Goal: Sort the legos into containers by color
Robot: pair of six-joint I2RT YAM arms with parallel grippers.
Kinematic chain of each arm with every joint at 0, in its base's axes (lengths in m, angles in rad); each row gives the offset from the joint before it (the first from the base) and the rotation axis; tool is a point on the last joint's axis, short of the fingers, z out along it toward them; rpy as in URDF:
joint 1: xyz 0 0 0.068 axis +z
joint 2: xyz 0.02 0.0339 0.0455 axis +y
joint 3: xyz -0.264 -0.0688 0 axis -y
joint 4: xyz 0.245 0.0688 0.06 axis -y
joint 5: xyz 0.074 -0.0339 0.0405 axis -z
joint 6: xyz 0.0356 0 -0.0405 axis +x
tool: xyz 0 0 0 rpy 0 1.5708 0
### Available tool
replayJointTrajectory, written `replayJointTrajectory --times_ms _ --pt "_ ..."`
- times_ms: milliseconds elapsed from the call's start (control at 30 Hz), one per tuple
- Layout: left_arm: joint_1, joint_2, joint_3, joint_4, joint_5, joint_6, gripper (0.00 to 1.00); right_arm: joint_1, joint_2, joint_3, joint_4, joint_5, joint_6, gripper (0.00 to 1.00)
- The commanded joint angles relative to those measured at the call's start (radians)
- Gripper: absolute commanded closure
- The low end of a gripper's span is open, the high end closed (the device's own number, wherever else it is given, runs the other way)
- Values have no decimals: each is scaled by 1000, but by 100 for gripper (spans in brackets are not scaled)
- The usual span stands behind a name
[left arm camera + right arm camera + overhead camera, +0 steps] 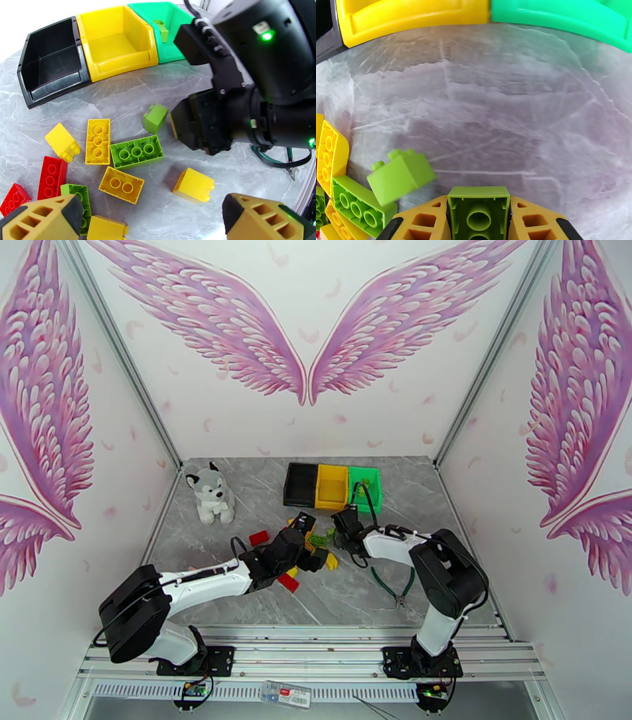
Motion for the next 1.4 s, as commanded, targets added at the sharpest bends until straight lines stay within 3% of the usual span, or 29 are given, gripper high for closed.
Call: replayJointTrajectory --times_ms 0,267,500,667,800,967,1100,1367 --pt "5 -1 39 -4 17 3 1 -37 -93 -9 -36 26 -20 81" --pt "2 71 91 -3 77 47 1 -151 -166 88 -76 1 -23 77" --pt "4 105 124 35 29 134 1 -261 8 359 -156 -39 -26 76" --pt "3 74 65 142 -18 189 1 -313 164 571 -244 -72 -40 67" --pt "1 30 -17 276 -18 229 1 -325 233 669 -300 -75 -68 46" --pt "2 -8 -30 252 -53 226 1 -322 168 609 -253 -97 -81 33" --pt "5 -62 -38 214 -62 203 1 -296 77 511 -194 -124 -85 29" --pt "25 -136 -97 238 -73 172 1 -155 -74 312 -93 -124 -101 20"
